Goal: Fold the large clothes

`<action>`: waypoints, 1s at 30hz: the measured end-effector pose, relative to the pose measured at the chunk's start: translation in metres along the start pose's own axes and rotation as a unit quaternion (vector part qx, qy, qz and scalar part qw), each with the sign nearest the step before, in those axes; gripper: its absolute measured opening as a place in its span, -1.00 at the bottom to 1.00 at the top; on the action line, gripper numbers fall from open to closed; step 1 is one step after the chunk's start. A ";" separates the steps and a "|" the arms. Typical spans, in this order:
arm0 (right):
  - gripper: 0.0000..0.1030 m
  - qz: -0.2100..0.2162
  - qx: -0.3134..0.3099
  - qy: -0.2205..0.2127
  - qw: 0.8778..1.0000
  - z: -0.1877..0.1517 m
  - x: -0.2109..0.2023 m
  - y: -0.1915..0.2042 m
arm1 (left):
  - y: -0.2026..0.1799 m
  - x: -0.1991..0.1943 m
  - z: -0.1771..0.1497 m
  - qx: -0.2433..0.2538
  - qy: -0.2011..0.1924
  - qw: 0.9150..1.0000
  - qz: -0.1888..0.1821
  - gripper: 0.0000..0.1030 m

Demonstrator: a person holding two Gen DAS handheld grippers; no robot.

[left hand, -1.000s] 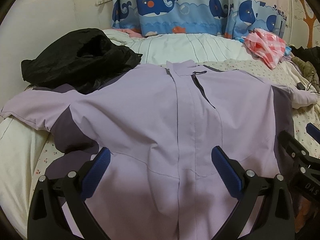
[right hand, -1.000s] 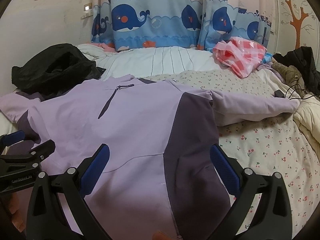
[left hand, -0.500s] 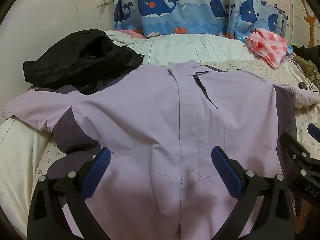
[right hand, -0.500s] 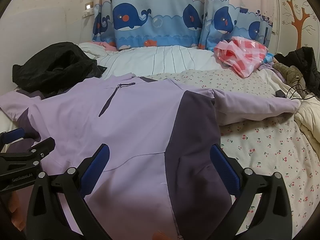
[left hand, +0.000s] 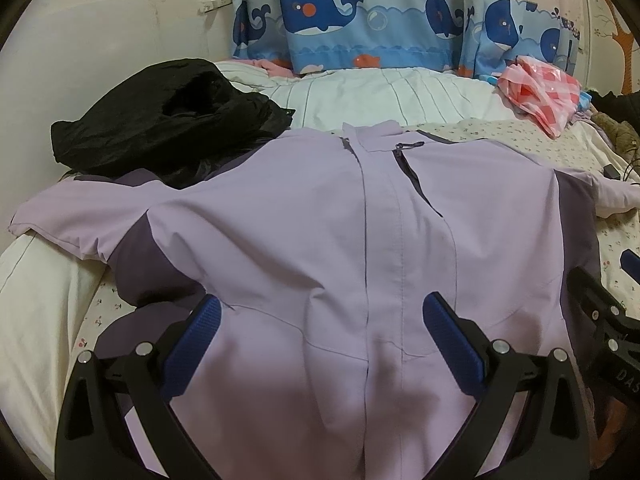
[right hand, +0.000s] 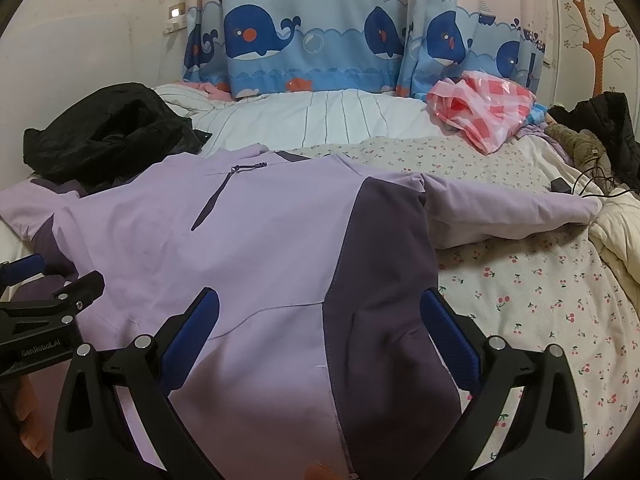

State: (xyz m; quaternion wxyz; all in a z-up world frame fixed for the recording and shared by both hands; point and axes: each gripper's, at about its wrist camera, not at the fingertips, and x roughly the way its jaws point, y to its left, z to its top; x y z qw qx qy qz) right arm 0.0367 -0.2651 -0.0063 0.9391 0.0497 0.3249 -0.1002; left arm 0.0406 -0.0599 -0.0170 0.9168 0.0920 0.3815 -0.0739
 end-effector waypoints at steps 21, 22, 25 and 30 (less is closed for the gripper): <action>0.87 -0.004 -0.001 -0.001 1.000 -0.003 0.004 -0.008 | 0.001 0.002 -0.001 0.000 0.000 1.000 0.001 0.89; 0.87 -0.004 -0.001 -0.002 1.000 -0.003 0.004 -0.008 | 0.001 0.002 -0.001 0.000 0.000 1.000 0.001 0.89; 0.87 -0.004 -0.001 -0.002 1.000 -0.004 0.004 -0.009 | 0.001 0.002 -0.001 0.000 0.000 1.000 0.001 0.89; 0.87 -0.003 -0.001 -0.002 1.000 -0.003 0.004 -0.008 | 0.002 0.002 -0.001 0.000 0.000 1.000 0.002 0.89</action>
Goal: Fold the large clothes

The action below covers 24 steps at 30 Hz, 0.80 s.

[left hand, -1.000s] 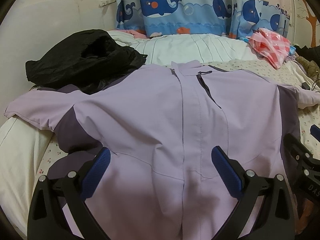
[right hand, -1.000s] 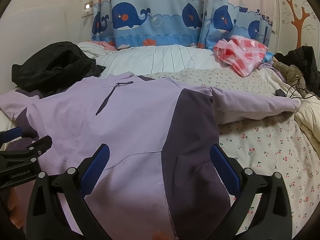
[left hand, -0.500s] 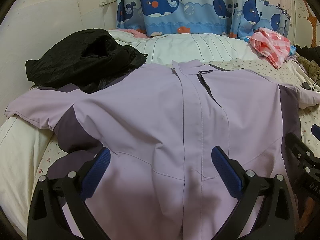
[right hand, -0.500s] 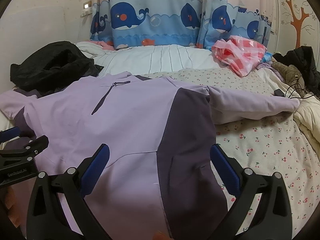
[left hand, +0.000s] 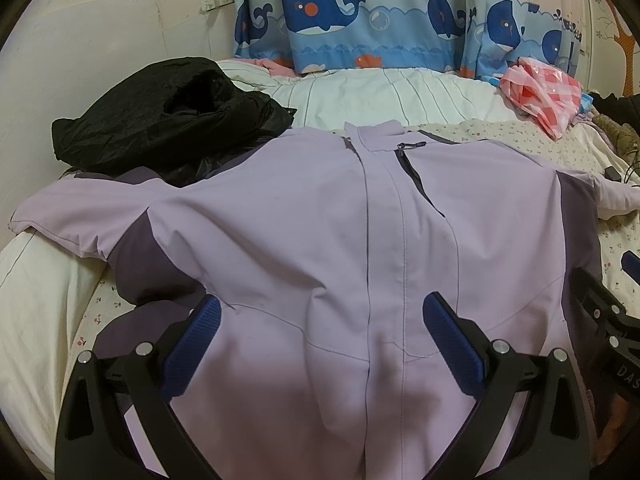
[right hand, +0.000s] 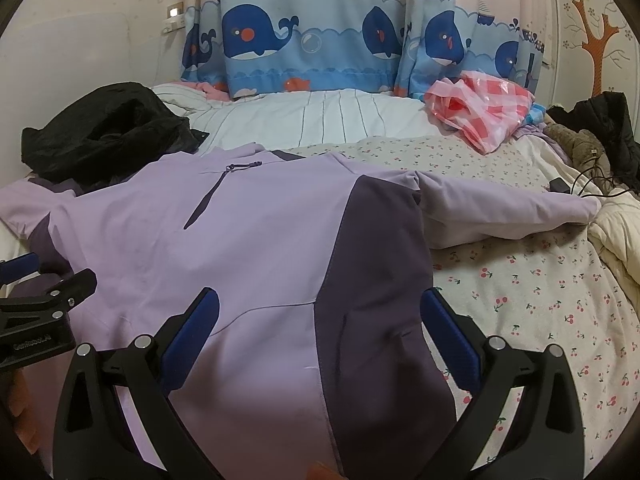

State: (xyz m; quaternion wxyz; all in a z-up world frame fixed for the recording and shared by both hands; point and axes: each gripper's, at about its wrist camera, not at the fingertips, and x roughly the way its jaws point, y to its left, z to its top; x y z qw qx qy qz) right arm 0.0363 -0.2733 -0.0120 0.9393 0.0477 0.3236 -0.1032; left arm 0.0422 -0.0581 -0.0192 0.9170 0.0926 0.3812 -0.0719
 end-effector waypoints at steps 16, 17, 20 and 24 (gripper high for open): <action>0.87 -0.002 -0.007 -0.001 1.000 0.003 -0.001 0.006 | 0.002 0.002 0.000 0.000 -0.001 1.000 0.002 0.89; 0.87 -0.002 -0.007 -0.001 1.000 0.004 0.000 0.006 | 0.001 0.001 0.000 0.001 -0.001 1.000 0.003 0.89; 0.87 -0.002 -0.008 -0.003 1.000 0.004 -0.002 0.005 | 0.002 0.001 0.000 0.001 -0.001 1.000 0.003 0.89; 0.87 -0.004 -0.005 -0.006 1.000 0.004 -0.005 0.003 | 0.002 0.003 -0.001 0.001 0.001 1.000 0.004 0.89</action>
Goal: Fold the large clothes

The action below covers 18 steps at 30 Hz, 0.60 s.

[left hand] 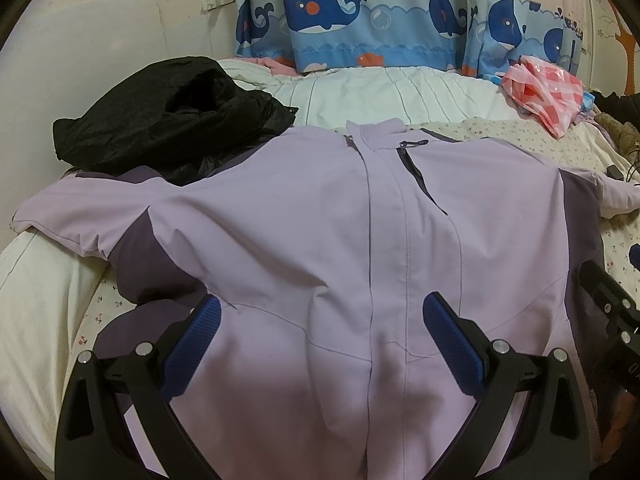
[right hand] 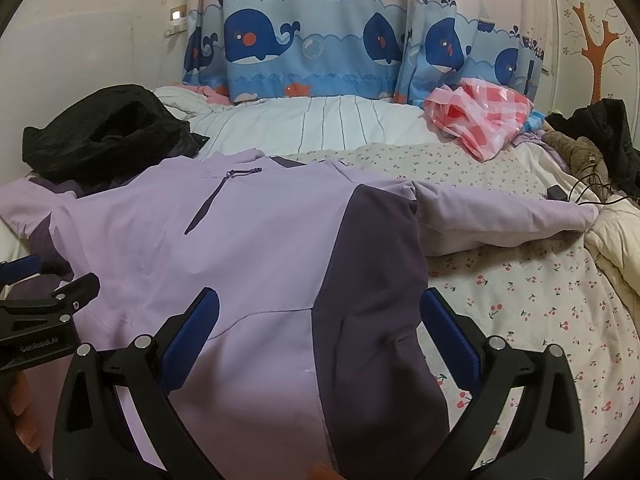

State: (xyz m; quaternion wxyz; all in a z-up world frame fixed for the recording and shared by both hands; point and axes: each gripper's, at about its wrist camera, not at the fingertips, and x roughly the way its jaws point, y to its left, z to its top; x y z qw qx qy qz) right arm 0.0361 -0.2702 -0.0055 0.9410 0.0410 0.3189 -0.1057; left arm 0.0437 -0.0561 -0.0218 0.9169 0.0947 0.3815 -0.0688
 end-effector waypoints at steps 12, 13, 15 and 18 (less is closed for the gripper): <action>0.87 -0.002 0.003 -0.003 1.000 0.000 -0.004 -0.006 | -0.001 0.002 -0.002 -0.001 0.003 1.000 0.000 0.89; 0.87 -0.003 0.003 -0.003 1.000 0.000 -0.005 -0.006 | -0.001 0.002 -0.002 -0.001 0.003 1.000 0.000 0.89; 0.87 -0.003 0.002 -0.004 1.000 0.000 -0.005 -0.006 | -0.001 0.002 -0.002 -0.001 0.003 1.000 0.000 0.89; 0.87 -0.002 0.003 -0.003 1.000 0.001 -0.005 -0.007 | -0.001 0.001 -0.002 -0.001 0.002 1.000 0.000 0.89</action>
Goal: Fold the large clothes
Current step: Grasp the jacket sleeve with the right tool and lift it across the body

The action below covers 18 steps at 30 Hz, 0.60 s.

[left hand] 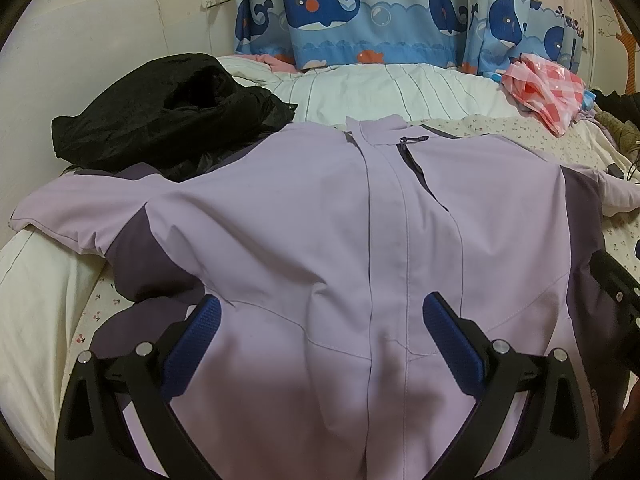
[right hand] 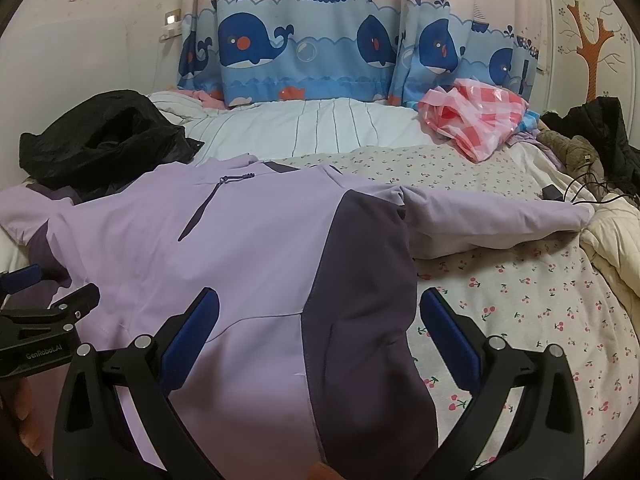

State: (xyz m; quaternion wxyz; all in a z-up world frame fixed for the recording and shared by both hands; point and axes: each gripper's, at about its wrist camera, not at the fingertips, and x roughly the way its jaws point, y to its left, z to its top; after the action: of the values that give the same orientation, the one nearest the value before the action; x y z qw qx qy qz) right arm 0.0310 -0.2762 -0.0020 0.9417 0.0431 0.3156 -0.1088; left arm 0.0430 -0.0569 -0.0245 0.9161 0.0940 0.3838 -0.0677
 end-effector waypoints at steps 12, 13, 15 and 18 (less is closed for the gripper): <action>0.87 0.028 0.308 0.081 0.947 0.019 0.022 -0.247 | 0.002 0.006 -0.003 -0.017 0.011 1.000 -0.014 0.89; 0.87 0.017 0.322 0.079 0.943 0.020 0.027 -0.268 | 0.001 0.007 -0.004 -0.016 0.011 1.000 -0.013 0.89; 0.87 0.021 0.374 0.088 0.923 0.019 0.048 -0.314 | 0.000 0.008 -0.003 -0.015 0.011 1.000 -0.011 0.89; 0.87 0.041 0.440 0.086 0.893 0.023 0.078 -0.361 | 0.001 0.010 -0.003 -0.017 0.013 1.000 -0.013 0.89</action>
State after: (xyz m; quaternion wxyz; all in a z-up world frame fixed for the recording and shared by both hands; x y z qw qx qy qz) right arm 0.0216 -0.6452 -0.0350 0.7993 0.4747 0.3132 -0.1939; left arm 0.0481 -0.0558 -0.0336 0.9115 0.0743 0.3981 -0.0718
